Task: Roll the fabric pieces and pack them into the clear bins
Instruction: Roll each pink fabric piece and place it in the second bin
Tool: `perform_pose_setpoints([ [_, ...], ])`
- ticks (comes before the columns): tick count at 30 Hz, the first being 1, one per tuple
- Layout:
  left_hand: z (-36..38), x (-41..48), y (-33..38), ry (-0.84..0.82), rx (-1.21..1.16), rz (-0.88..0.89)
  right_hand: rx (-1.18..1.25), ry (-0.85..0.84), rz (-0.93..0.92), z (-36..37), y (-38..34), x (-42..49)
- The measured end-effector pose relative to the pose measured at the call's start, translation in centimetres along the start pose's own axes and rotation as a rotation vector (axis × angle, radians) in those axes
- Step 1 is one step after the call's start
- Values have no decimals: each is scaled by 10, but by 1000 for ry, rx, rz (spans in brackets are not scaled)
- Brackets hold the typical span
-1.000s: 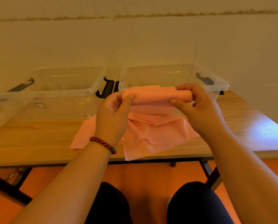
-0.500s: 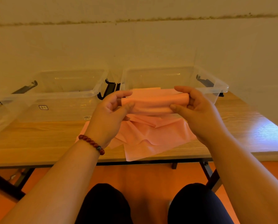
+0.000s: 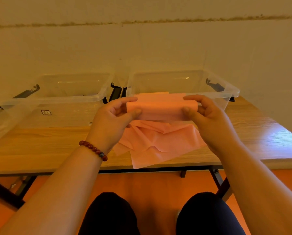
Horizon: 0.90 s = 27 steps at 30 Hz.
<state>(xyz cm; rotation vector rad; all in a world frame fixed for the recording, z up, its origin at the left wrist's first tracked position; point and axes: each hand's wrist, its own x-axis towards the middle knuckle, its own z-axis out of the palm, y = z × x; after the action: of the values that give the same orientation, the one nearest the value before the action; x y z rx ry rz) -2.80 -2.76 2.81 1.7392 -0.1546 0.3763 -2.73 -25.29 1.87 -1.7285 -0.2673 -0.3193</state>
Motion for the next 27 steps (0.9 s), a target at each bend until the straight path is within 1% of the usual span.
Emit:
perform_pose_setpoints([
  [3, 2, -2, 0, 38, 33, -5, 63, -46, 1, 0, 0, -1],
  [5, 2, -4, 0, 34, 24, -1, 12, -22, -18, 0, -1, -2],
  [8, 1, -6, 1, -19, 19, 14, -39, 27, -39, -2, -4, -1],
  [12, -2, -5, -1, -78, 19, 25, 15, 15, 18, -3, -5, 0],
  [16, -1, -3, -3, -65, 25, 57, 79, -7, 59, -3, -4, 0],
  [20, 0, -3, -3, -10, 56, 90, 102, -55, 40, -2, -5, -1],
  [23, 0, -5, -2, 0, 60, 88, 39, -71, 14, -4, -5, -1],
  [27, 1, -5, -1, 7, -27, 32, -158, 2, -56, -4, -4, 0],
])
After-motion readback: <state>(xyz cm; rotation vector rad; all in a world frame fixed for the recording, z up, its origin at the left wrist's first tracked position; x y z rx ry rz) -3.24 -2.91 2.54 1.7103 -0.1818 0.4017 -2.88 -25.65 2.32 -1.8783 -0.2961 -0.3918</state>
